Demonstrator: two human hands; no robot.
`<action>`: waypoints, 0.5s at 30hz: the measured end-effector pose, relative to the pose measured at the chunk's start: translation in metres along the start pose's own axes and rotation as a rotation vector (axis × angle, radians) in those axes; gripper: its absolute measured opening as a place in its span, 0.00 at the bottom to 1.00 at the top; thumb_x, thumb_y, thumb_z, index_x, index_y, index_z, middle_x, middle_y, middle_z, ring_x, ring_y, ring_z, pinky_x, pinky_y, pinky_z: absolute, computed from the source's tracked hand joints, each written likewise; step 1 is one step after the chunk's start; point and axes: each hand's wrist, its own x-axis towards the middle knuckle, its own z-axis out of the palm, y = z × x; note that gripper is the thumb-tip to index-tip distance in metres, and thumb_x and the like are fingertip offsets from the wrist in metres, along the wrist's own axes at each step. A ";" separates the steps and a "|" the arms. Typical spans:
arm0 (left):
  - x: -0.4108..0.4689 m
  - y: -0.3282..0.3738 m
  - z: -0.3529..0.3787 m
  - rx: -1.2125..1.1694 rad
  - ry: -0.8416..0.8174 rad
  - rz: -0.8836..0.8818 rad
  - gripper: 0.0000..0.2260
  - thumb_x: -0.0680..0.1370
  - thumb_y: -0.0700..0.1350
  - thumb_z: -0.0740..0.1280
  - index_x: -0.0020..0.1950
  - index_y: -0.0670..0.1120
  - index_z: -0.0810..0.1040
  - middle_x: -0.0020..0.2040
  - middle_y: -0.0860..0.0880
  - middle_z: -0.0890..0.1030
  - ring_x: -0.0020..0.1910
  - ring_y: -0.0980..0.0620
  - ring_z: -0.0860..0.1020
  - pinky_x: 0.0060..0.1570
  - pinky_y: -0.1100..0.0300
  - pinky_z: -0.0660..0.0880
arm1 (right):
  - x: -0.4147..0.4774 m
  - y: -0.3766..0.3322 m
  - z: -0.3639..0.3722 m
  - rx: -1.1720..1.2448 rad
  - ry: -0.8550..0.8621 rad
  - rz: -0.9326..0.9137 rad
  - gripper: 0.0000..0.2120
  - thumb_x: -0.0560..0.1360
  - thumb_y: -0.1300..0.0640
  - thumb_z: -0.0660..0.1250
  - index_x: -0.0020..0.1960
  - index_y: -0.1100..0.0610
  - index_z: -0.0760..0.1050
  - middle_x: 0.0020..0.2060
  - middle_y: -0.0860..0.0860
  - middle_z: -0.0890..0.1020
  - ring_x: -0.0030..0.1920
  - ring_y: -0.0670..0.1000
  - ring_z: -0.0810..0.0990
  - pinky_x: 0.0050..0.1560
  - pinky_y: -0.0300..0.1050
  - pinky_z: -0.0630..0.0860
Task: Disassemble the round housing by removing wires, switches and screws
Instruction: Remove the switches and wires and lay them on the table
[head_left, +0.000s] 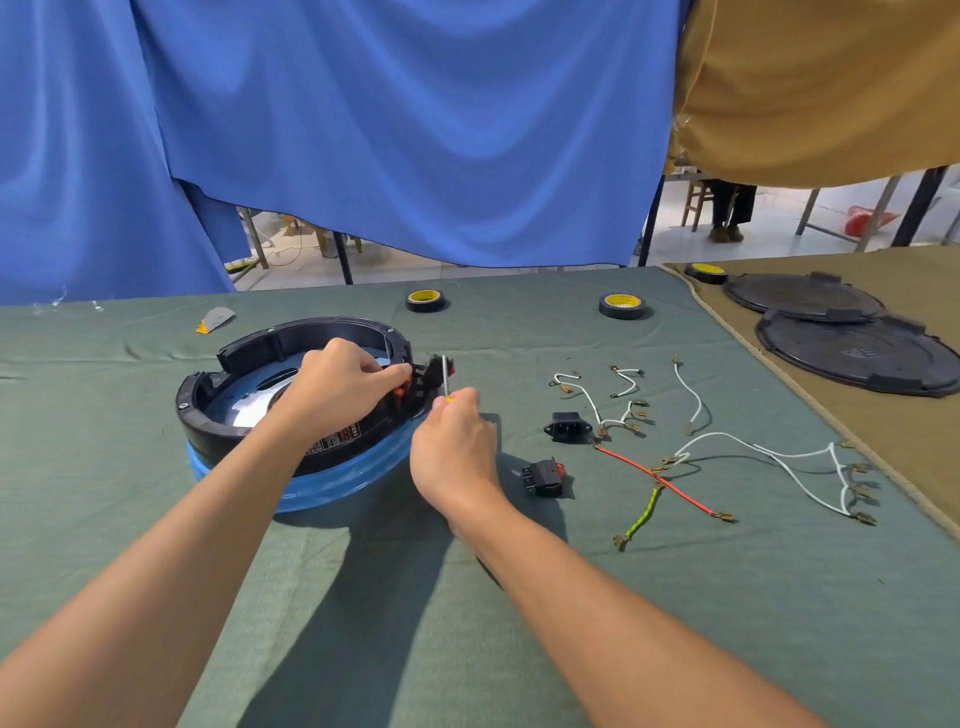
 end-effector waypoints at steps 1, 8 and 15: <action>0.000 0.000 0.000 0.000 -0.002 0.001 0.27 0.77 0.59 0.66 0.41 0.33 0.80 0.28 0.45 0.68 0.29 0.50 0.65 0.31 0.56 0.62 | 0.003 0.000 -0.003 -0.009 0.008 0.015 0.09 0.83 0.56 0.48 0.55 0.59 0.64 0.55 0.61 0.75 0.33 0.49 0.65 0.36 0.46 0.62; -0.001 0.000 0.001 -0.010 -0.011 0.011 0.24 0.78 0.58 0.66 0.31 0.40 0.71 0.27 0.47 0.65 0.28 0.50 0.63 0.29 0.57 0.60 | 0.021 0.013 -0.032 0.006 0.041 0.024 0.13 0.82 0.54 0.50 0.57 0.61 0.68 0.53 0.61 0.77 0.51 0.62 0.77 0.49 0.56 0.75; -0.002 0.001 0.004 0.026 0.044 0.021 0.26 0.78 0.58 0.65 0.27 0.42 0.66 0.24 0.48 0.65 0.27 0.49 0.64 0.27 0.59 0.61 | 0.065 0.017 -0.076 0.086 -0.089 0.020 0.06 0.82 0.56 0.55 0.57 0.57 0.67 0.39 0.54 0.79 0.32 0.49 0.72 0.34 0.45 0.77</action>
